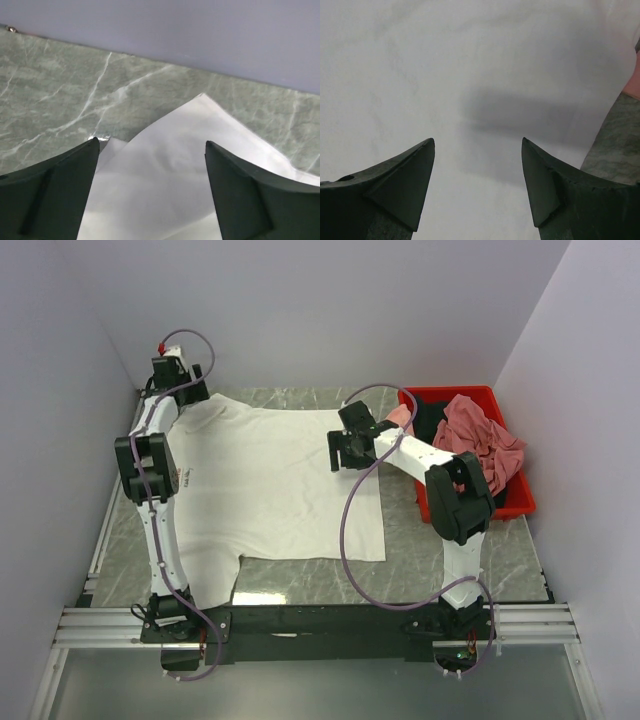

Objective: Fold and stack the t-shirts
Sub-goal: Flatten the tshirt out

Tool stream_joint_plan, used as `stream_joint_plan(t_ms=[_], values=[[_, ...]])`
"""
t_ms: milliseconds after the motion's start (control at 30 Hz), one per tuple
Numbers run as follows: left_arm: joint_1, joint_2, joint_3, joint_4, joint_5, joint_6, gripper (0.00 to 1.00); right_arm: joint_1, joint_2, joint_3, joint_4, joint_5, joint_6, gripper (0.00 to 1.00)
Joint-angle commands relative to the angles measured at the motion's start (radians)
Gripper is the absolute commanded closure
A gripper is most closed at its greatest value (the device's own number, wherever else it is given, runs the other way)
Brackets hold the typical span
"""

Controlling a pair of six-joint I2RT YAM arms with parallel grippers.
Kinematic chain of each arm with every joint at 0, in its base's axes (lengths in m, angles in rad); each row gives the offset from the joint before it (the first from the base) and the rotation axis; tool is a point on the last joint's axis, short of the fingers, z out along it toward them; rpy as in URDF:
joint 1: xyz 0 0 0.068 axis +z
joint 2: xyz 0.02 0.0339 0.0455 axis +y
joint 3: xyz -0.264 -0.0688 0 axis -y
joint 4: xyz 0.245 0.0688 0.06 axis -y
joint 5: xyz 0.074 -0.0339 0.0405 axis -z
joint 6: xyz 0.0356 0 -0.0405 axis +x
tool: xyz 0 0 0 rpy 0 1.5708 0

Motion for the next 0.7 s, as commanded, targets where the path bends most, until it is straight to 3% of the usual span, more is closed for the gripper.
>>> stream_joint_plan(t_ms=[0,33,167,333,467,667], values=[[-0.015,-0.018,0.071,0.022,-0.072,0.017,0.06,-0.005,-0.002,0.042,-0.012,0.015,-0.012,0.24],[-0.016,-0.038,0.068,0.009,-0.103,0.007,0.00,-0.004,-0.005,0.039,-0.012,0.015,-0.012,0.23],[-0.004,-0.130,-0.060,0.003,-0.210,-0.062,0.00,-0.005,-0.017,0.029,0.001,0.006,-0.009,0.24],[0.053,-0.214,-0.173,-0.049,-0.128,-0.258,0.01,-0.004,-0.032,0.012,0.008,-0.002,-0.013,0.24],[0.086,-0.222,-0.224,-0.049,-0.039,-0.296,0.02,-0.004,-0.043,-0.005,0.016,-0.008,-0.016,0.24],[0.090,-0.170,-0.182,-0.124,-0.062,-0.294,0.07,-0.005,-0.052,-0.021,0.021,-0.005,-0.018,0.23]])
